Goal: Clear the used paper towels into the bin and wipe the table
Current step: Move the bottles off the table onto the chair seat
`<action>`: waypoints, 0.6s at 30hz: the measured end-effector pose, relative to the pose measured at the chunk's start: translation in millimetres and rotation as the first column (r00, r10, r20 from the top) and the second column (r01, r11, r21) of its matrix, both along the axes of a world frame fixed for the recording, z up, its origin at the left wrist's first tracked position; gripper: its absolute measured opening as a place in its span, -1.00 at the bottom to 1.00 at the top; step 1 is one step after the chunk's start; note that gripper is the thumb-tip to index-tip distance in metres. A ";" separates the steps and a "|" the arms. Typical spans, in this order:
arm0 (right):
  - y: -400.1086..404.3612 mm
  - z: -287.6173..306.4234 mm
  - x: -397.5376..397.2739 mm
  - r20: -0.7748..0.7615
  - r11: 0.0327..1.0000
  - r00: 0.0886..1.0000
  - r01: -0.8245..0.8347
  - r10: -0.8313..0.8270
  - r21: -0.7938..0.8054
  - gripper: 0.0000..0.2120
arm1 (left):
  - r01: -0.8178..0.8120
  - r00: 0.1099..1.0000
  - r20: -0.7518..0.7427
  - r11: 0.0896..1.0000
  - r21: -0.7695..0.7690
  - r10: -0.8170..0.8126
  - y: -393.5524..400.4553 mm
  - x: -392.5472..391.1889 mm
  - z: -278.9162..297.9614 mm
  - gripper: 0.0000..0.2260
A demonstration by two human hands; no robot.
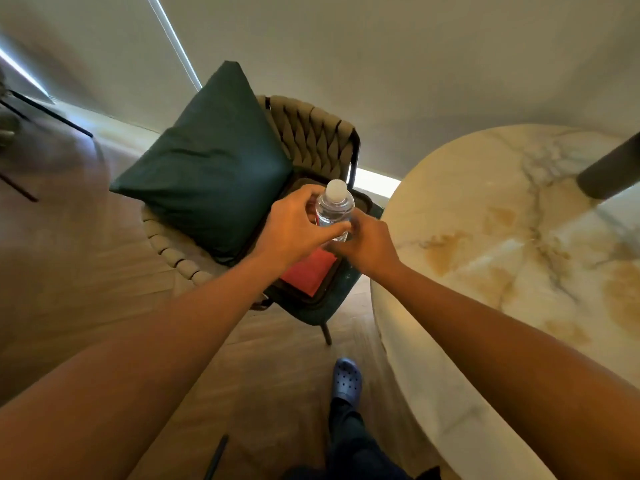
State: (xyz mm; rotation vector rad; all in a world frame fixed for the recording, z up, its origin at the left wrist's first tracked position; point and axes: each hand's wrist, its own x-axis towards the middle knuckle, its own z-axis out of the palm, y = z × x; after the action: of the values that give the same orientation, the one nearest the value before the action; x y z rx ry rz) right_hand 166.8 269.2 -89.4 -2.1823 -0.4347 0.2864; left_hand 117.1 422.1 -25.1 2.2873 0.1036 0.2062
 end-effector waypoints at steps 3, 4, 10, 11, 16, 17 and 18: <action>14.3 -13.6 22.5 -0.024 1.000 1.000 0.016 -0.016 0.006 -0.38 | 0.018 1.000 -0.003 1.000 0.000 -0.018 15.5 25.2 -11.6 -0.42; 18.8 -18.9 29.7 -0.036 1.000 0.999 0.023 -0.023 0.002 -0.38 | 0.028 1.000 -0.006 1.000 -0.003 -0.028 19.9 33.5 -16.2 -0.42; 44.7 -48.9 63.8 -0.075 0.996 0.994 0.082 -0.083 -0.018 -0.41 | 0.052 0.998 -0.044 0.998 -0.018 -0.053 47.5 73.2 -48.5 -0.41; 49.9 -54.8 69.3 -0.079 0.996 0.993 0.092 -0.093 -0.020 -0.42 | 0.060 0.997 -0.051 0.998 -0.016 -0.061 53.2 79.6 -53.9 -0.41; 83.7 -85.4 95.5 -0.082 0.990 0.987 0.139 -0.140 -0.021 -0.41 | 0.085 0.995 -0.045 0.996 -0.036 -0.087 87.3 108.8 -85.9 -0.42; 88.8 -91.2 98.0 -0.085 0.989 0.985 0.151 -0.150 0.006 -0.42 | 0.093 0.994 -0.047 0.995 -0.040 -0.095 92.2 113.5 -91.5 -0.42; 94.6 -96.9 100.4 -0.088 0.986 0.984 0.160 -0.156 0.037 -0.44 | 0.095 0.993 -0.063 0.994 -0.055 -0.099 98.1 118.2 -97.5 -0.43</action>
State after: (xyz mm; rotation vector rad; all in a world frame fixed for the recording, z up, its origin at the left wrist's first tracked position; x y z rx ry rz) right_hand 267.1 363.8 -186.3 -2.1380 -0.2166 0.2784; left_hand 235.3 520.2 -122.5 2.2413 0.0314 0.0765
